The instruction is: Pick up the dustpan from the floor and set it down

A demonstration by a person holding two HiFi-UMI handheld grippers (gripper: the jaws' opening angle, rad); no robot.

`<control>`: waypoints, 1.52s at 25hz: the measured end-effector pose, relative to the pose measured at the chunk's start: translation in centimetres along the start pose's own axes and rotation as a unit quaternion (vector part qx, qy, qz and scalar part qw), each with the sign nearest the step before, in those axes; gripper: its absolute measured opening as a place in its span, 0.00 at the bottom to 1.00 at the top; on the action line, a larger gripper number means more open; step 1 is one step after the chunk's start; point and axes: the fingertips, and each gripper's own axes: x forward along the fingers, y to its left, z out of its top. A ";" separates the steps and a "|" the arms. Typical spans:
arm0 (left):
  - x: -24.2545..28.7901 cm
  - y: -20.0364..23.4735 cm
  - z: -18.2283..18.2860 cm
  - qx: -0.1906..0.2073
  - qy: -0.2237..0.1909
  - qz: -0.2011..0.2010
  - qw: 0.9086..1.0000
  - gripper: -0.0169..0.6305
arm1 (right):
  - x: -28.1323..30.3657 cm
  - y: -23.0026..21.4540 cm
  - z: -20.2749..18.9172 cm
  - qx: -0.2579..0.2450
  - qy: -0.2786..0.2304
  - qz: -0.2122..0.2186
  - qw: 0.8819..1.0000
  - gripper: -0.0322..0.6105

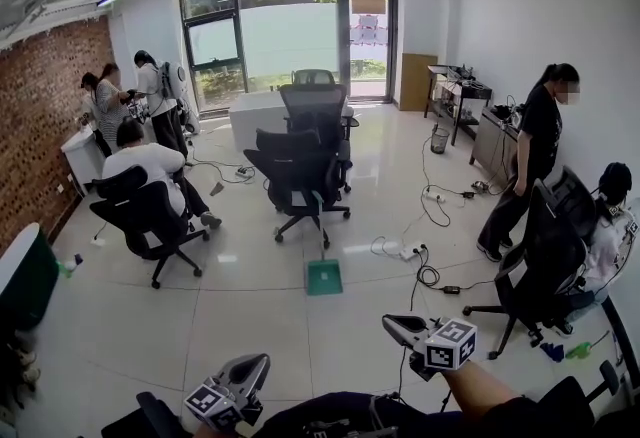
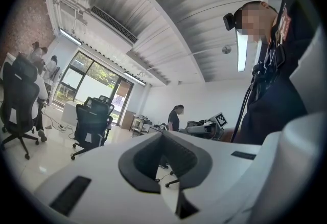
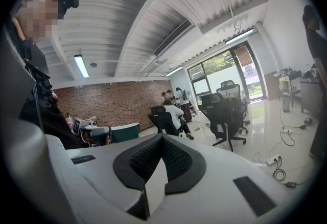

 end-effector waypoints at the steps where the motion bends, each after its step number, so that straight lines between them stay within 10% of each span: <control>1: -0.1 0.3 -0.1 0.000 -0.001 -0.001 1.000 0.05 | 0.2 0.1 -0.2 0.000 0.000 0.000 1.000 0.08; 38: 1.2 6.4 -2.4 -0.003 -0.005 -0.003 1.000 0.05 | 6.4 -2.8 -2.2 0.002 -0.004 0.007 1.000 0.08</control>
